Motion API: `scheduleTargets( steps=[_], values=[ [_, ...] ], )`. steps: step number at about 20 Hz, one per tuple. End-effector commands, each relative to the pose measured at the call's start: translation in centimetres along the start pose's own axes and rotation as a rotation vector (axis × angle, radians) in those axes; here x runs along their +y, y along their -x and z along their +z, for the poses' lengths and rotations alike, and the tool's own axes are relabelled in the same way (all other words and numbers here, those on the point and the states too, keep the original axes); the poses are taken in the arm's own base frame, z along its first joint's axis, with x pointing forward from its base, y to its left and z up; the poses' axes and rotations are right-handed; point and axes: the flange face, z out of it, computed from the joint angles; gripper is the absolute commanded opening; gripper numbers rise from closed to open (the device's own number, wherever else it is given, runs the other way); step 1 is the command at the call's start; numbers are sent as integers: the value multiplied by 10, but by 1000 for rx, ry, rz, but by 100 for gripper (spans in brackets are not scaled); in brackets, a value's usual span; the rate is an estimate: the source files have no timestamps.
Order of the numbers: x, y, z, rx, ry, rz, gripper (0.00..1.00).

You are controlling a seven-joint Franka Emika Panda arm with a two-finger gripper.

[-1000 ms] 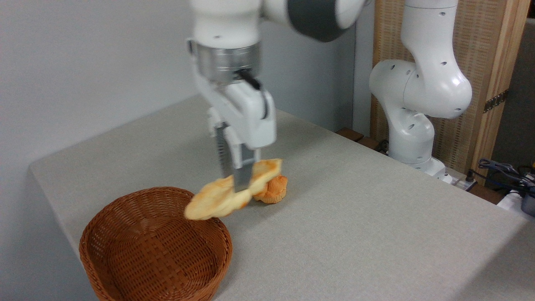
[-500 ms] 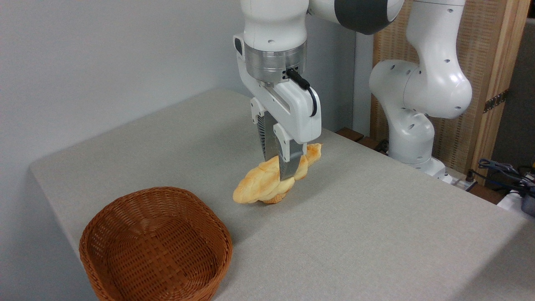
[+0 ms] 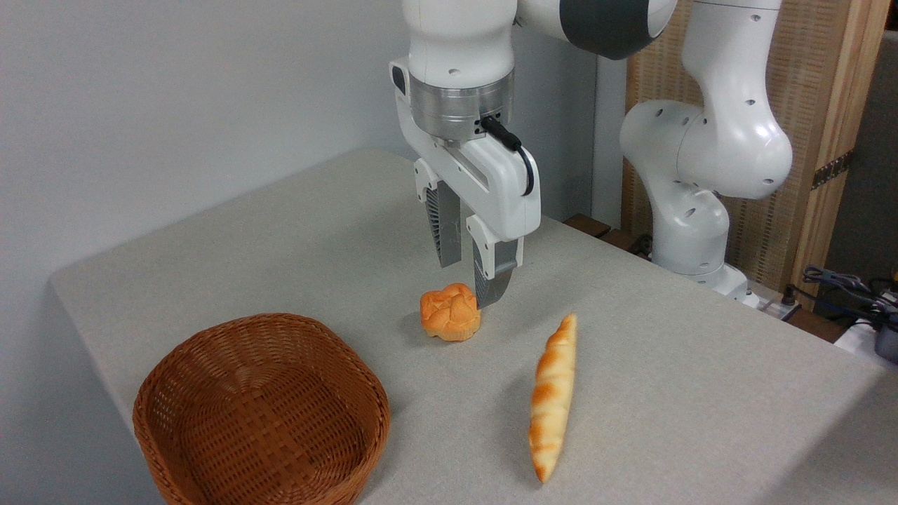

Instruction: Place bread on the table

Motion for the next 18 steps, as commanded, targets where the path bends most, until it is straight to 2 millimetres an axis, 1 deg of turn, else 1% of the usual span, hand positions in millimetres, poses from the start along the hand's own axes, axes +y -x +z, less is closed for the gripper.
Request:
scheduleTargets(
  steps=[1, 3, 5, 6, 8, 9, 10, 11, 13, 15, 16, 18],
  values=[
    [4, -1, -8, 12, 7, -15, 100],
    [4, -6, -21, 21, -23, -38, 100],
    [5, -16, -32, 36, -48, -63, 100],
    [5, -25, -39, 41, -61, -67, 100],
    [1, -36, -43, 43, -68, -81, 100],
    [0, -40, -44, 40, -72, -77, 100],
    [5, -54, -43, 27, -78, -51, 100],
    [5, -61, -44, 3, -90, -54, 100],
    [2, -71, -42, -18, -103, -123, 100],
    [3, -89, -41, -40, -123, -168, 100],
    [-1, -91, -41, -57, -142, -193, 100],
    [-1, -99, -42, -55, -151, -222, 100]
  ],
)
